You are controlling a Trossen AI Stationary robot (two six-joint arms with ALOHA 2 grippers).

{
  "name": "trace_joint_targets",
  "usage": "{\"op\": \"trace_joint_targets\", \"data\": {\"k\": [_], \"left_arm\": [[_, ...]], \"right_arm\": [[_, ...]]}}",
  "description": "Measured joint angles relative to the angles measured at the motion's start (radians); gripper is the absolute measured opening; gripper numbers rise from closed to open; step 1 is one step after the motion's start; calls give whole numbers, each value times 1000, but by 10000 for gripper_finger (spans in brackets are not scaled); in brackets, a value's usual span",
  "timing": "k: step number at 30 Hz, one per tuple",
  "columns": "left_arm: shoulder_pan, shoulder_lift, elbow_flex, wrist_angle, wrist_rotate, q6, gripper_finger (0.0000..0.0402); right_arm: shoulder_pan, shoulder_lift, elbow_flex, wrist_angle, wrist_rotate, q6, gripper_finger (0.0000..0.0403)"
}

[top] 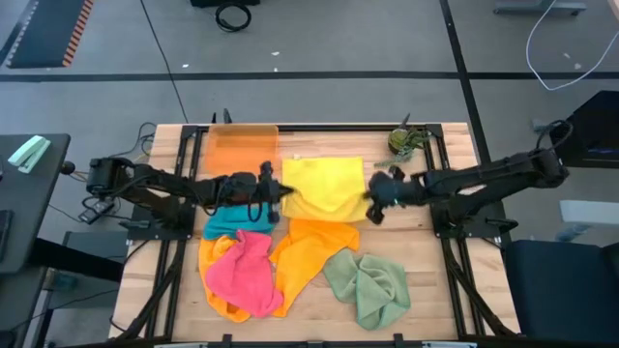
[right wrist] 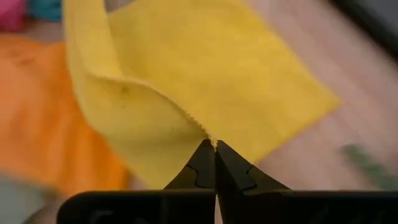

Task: Fold microfiber towels
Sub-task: Fold the yellow towel

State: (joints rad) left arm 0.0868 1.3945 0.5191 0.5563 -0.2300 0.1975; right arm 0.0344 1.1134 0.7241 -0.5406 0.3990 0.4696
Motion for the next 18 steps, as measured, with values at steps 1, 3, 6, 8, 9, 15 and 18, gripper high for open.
{"op": "trace_joint_targets", "data": {"k": [1, 3, 6, 8, 9, 15, 18], "left_arm": [[16, 0, 0, -10, -38, 16, 8], [52, 0, 0, -40, -75, 23, 6], [103, 0, 0, -58, -81, 29, 5], [132, 0, 0, -49, -81, 49, 8], [145, 0, 0, -45, -81, 57, 9], [218, 0, 0, -50, -75, 77, 5], [239, 0, 0, -46, -60, 77, 17]], "right_arm": [[-45, 3, 1, 1, -6, -19, 2], [-140, 13, 1, -2, -28, -51, 2], [-266, 49, 1, 43, -62, -119, 2], [-337, 78, 1, 102, -104, -164, 2], [-371, 95, 1, 130, -128, -185, 2], [-511, 204, 1, 247, -242, -269, 2], [-545, 249, 1, 284, -269, -292, 2]]}}
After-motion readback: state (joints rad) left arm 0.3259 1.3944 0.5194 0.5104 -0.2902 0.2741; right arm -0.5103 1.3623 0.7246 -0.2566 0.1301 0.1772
